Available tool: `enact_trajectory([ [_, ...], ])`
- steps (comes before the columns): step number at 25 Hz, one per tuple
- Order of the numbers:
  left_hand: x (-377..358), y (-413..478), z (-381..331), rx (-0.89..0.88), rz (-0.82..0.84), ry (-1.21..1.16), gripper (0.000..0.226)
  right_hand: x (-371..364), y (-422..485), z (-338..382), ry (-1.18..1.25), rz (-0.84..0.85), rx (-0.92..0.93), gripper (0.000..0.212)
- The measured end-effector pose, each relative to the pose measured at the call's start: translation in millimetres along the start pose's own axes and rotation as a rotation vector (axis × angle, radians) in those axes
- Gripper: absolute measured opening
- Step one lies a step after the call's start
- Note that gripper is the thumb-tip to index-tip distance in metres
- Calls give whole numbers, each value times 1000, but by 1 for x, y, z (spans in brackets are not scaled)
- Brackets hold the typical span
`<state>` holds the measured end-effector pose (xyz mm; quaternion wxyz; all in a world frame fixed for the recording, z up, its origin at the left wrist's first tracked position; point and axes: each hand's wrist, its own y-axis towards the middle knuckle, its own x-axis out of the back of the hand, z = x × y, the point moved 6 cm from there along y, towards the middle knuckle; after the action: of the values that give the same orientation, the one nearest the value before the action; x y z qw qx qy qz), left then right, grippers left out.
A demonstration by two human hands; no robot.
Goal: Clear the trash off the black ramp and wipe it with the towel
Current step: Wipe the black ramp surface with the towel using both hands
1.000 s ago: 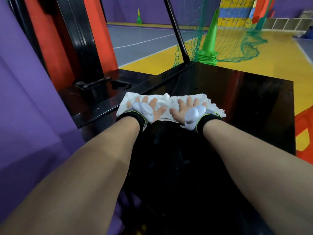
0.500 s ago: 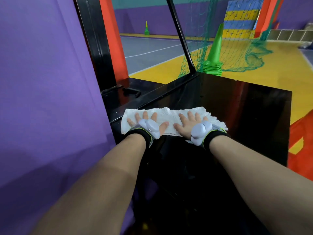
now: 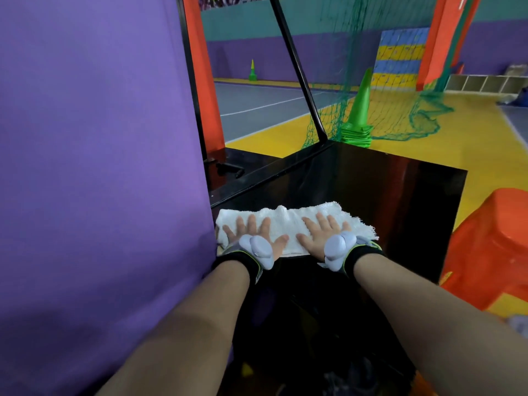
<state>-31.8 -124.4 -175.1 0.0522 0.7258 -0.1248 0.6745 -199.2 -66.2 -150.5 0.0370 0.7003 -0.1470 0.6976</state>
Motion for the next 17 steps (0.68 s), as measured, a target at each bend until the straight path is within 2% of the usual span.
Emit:
enact_trajectory([
  [8, 6, -57, -17, -61, 46, 6, 80, 9, -73, -2, 10, 35, -103, 62],
  [17, 6, -106, -57, -144, 82, 49, 77, -12, -125, -36, 95, 10, -296, 69],
])
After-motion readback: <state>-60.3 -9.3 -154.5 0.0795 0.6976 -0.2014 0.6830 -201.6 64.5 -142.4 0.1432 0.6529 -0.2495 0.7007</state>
